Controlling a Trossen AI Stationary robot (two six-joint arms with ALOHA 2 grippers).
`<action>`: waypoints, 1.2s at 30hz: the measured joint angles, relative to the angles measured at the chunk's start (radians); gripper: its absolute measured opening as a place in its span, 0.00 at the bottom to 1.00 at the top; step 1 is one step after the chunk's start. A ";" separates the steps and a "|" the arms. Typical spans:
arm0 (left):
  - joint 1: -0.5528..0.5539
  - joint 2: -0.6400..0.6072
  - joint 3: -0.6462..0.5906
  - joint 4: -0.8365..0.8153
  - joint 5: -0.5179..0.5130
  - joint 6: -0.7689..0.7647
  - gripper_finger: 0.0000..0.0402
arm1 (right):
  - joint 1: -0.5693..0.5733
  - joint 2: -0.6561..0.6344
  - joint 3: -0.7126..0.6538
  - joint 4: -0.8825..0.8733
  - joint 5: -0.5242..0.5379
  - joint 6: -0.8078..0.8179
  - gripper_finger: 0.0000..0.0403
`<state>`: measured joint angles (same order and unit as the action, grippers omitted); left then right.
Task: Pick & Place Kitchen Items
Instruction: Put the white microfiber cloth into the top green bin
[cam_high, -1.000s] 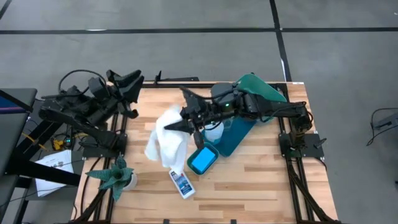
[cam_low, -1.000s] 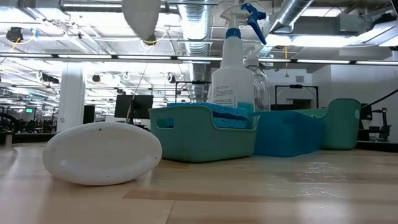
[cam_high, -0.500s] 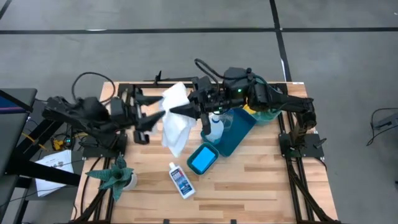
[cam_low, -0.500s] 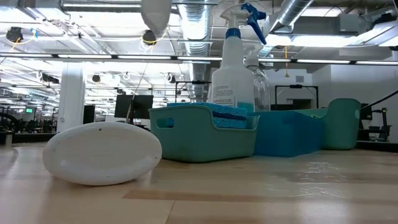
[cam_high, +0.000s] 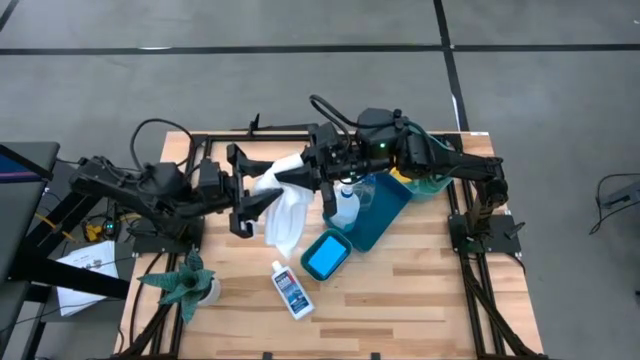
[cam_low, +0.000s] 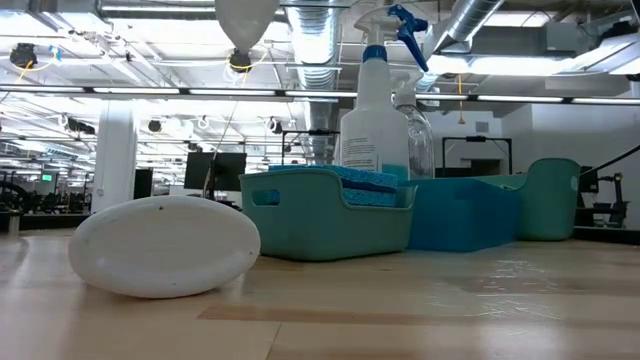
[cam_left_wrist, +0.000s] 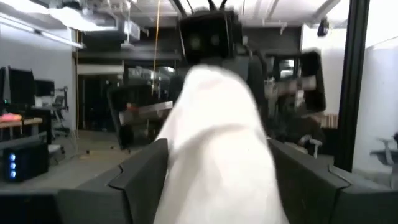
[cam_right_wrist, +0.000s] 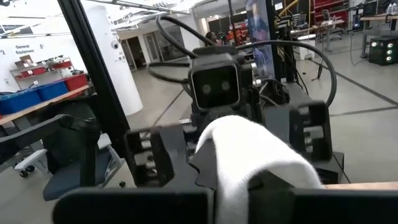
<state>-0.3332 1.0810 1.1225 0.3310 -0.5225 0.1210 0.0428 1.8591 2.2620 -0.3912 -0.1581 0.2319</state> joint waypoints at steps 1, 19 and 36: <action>0.000 -0.001 0.000 -0.016 0.000 -0.009 0.64 | 0.000 0.000 0.000 0.005 0.000 0.000 0.00; -0.016 -0.088 0.000 -0.162 -0.032 -0.056 0.02 | 0.002 0.002 0.000 0.078 -0.058 -0.022 0.14; -0.016 -0.156 0.000 -0.427 -0.131 -0.222 0.01 | -0.012 0.004 -0.002 0.001 -0.056 -0.070 0.58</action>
<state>-0.3489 0.9248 1.1225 -0.0959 -0.6536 -0.1006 0.0306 1.8633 2.2601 -0.3898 -0.2137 0.1619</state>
